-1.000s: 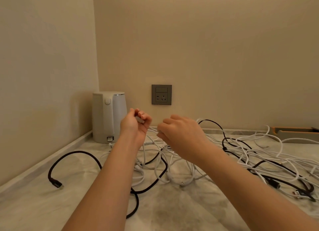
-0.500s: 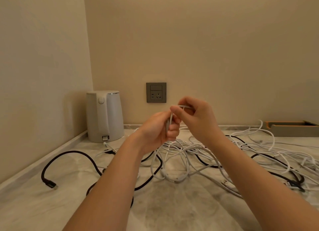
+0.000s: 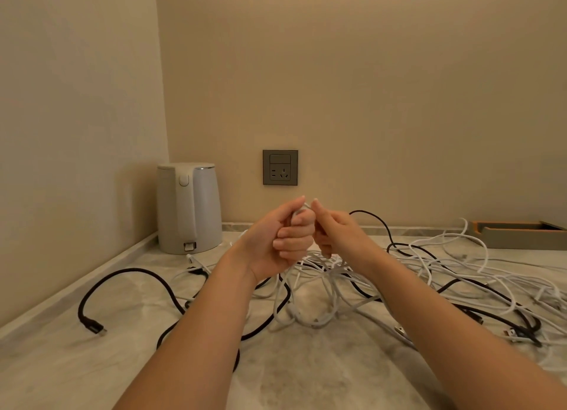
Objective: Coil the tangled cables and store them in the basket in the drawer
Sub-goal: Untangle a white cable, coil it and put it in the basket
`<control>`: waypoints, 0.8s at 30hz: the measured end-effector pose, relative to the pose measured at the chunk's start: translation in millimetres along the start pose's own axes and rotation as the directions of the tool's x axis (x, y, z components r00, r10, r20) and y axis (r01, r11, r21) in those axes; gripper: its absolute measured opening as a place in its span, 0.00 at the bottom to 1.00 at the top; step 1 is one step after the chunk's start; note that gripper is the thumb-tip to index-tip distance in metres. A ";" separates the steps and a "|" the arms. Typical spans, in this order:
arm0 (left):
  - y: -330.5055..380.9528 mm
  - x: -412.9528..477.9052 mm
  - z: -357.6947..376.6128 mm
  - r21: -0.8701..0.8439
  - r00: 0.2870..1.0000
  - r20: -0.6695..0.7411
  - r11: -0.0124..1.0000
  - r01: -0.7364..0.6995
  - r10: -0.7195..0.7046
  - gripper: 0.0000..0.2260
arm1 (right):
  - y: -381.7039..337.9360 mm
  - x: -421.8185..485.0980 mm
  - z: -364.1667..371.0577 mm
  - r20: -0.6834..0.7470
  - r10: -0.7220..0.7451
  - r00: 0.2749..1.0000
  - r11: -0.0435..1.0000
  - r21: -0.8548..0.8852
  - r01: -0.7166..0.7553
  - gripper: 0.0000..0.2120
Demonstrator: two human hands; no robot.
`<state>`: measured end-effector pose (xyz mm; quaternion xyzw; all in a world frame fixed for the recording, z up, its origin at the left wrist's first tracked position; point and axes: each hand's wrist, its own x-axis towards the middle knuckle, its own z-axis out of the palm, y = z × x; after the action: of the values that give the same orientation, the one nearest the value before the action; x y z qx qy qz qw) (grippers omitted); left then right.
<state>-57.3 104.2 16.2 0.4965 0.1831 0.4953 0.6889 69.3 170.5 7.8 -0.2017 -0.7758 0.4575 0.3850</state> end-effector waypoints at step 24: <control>6.7 5.4 -12.9 0.188 0.453 -0.770 0.838 -0.512 0.449 0.17 | -27.2 -15.2 7.6 0.254 -0.181 0.950 0.774 -0.559 0.297 0.14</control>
<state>-67.9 115.5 17.6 0.2316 0.3015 0.8415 0.3839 73.9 142.6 22.9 -0.1673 -0.9309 0.1573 0.2842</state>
